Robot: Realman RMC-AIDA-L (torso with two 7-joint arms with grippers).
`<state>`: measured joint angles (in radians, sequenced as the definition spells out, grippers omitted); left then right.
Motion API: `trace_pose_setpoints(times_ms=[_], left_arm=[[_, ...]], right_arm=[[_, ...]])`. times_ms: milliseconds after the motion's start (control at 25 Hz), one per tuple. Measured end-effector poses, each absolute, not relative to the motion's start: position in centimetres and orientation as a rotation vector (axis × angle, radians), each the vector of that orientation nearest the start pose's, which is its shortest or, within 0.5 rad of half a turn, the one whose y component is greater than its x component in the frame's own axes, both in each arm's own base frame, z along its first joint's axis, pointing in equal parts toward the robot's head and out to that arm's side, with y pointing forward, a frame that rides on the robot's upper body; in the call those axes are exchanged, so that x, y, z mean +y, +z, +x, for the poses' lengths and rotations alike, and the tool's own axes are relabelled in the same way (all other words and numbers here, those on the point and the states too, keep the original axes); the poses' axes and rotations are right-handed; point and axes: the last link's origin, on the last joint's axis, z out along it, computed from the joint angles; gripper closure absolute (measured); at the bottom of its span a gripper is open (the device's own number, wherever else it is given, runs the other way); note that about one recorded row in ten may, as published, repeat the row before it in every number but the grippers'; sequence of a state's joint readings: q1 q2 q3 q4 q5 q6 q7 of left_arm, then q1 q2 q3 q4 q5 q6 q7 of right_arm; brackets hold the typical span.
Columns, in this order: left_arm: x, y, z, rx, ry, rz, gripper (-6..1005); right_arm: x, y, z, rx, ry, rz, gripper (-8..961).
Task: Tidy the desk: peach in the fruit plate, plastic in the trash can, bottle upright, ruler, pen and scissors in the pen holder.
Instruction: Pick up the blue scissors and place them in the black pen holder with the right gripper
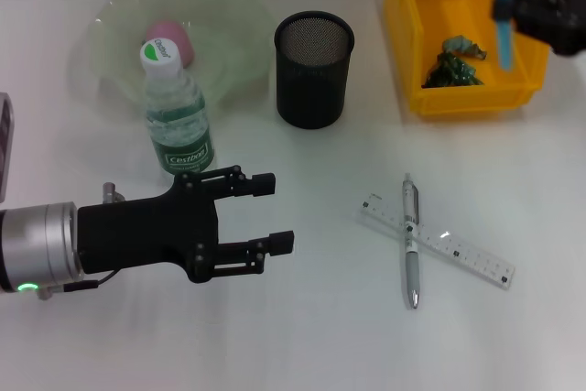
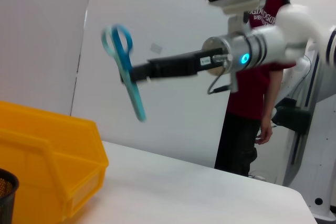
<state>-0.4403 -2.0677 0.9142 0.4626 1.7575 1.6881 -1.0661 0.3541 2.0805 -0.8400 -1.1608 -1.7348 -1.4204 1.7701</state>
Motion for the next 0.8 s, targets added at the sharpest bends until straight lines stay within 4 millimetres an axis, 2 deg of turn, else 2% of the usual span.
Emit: trace_pose_setpoints(times_ms=[80, 120, 160, 240, 280, 320, 360, 520, 800], left_arm=[[27.2, -3.4, -26.1, -0.400, -0.980, -2.838, 255], [27.2, -3.4, -26.1, -0.402, -0.980, -2.838, 255], [27.2, -3.4, -26.1, -0.403, -0.981, -2.838, 255], [27.2, -3.4, -26.1, -0.404, -0.982, -2.838, 255], [27.2, -3.4, -26.1, -0.404, -0.982, -2.838, 255], [27.2, -3.4, -26.1, -0.404, -0.983, -2.838, 255], [27.2, -3.4, -26.1, -0.405, -0.986, -2.839, 254], [27.0, -3.4, -26.1, -0.404, -0.996, -2.842, 254], [26.8, -3.4, -26.3, -0.414, -0.995, -2.839, 254]], right_arm=[[35.4, 7.0, 23.4, 0.655, 1.020, -2.330, 720], [36.2, 5.2, 23.2, 0.650, 1.159, -2.275, 719], [36.2, 5.2, 23.2, 0.650, 1.159, -2.275, 719], [37.5, 2.5, 22.4, 0.666, 1.235, -2.235, 718], [37.5, 2.5, 22.4, 0.666, 1.235, -2.235, 717], [38.7, 1.2, 21.6, 0.683, 1.228, -2.227, 716], [38.7, 1.2, 21.6, 0.683, 1.228, -2.227, 716], [41.1, -1.6, 19.8, 0.741, 1.138, -2.247, 714], [42.2, -3.4, 18.0, 0.733, 1.023, -2.338, 710]])
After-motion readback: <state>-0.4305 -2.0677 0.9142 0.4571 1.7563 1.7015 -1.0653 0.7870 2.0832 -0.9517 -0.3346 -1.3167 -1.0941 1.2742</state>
